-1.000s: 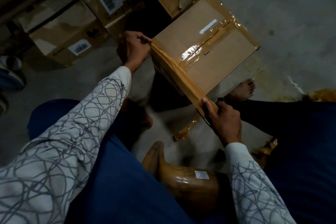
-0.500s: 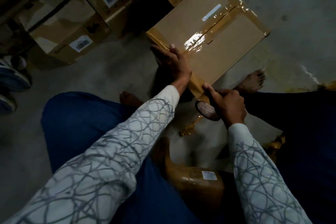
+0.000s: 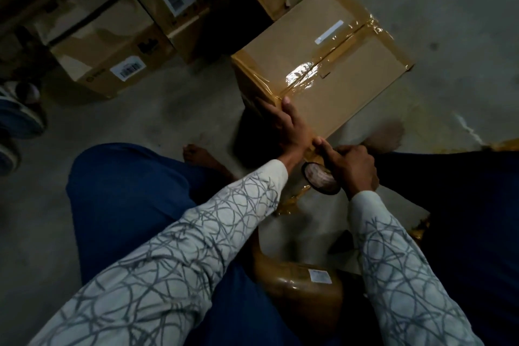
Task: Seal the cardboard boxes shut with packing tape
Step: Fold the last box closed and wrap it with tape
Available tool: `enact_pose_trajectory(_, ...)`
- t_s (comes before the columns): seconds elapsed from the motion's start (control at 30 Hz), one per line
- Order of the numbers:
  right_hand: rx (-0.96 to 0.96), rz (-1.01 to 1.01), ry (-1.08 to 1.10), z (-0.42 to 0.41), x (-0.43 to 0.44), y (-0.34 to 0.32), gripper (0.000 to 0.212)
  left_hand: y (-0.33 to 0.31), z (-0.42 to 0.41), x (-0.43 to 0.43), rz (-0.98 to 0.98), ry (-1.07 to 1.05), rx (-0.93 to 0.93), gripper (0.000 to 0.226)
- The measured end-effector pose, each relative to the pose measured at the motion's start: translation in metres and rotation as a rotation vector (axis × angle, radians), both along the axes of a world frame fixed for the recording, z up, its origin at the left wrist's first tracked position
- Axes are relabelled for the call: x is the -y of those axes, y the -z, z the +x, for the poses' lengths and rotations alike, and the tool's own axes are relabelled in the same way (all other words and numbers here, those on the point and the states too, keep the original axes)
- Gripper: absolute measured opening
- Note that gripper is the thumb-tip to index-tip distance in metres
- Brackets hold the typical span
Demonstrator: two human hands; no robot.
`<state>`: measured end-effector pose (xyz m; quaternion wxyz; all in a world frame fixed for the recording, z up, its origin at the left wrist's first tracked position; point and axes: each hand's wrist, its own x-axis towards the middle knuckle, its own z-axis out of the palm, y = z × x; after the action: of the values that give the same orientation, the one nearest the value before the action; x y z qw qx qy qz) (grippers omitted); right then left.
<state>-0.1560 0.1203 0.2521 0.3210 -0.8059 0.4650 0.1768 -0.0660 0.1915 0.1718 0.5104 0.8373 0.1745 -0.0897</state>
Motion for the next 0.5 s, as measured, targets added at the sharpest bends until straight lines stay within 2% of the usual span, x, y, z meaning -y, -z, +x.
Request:
enact_pose_trajectory(0.13,-0.013,0.009,0.01,0.002,0.0,0.005,0.07,-0.012,0.043,-0.009,-0.1,-0.06,-0.099,0.077)
enact_pose_trajectory(0.3,0.0,0.04,-0.001,0.001,0.004,0.012,0.07,-0.009,0.134,-0.035,-0.31,-0.263,-0.038,0.075)
enact_pose_trajectory(0.4,0.001,0.037,-0.014,0.002,0.004,0.015,0.073,0.013,0.157,-0.043,-0.379,-0.283,-0.038,0.061)
enact_pose_trajectory(0.5,-0.031,0.035,-0.024,0.004,0.004,0.015,0.073,-0.006,0.152,-0.044,-0.452,-0.297,-0.018,0.05)
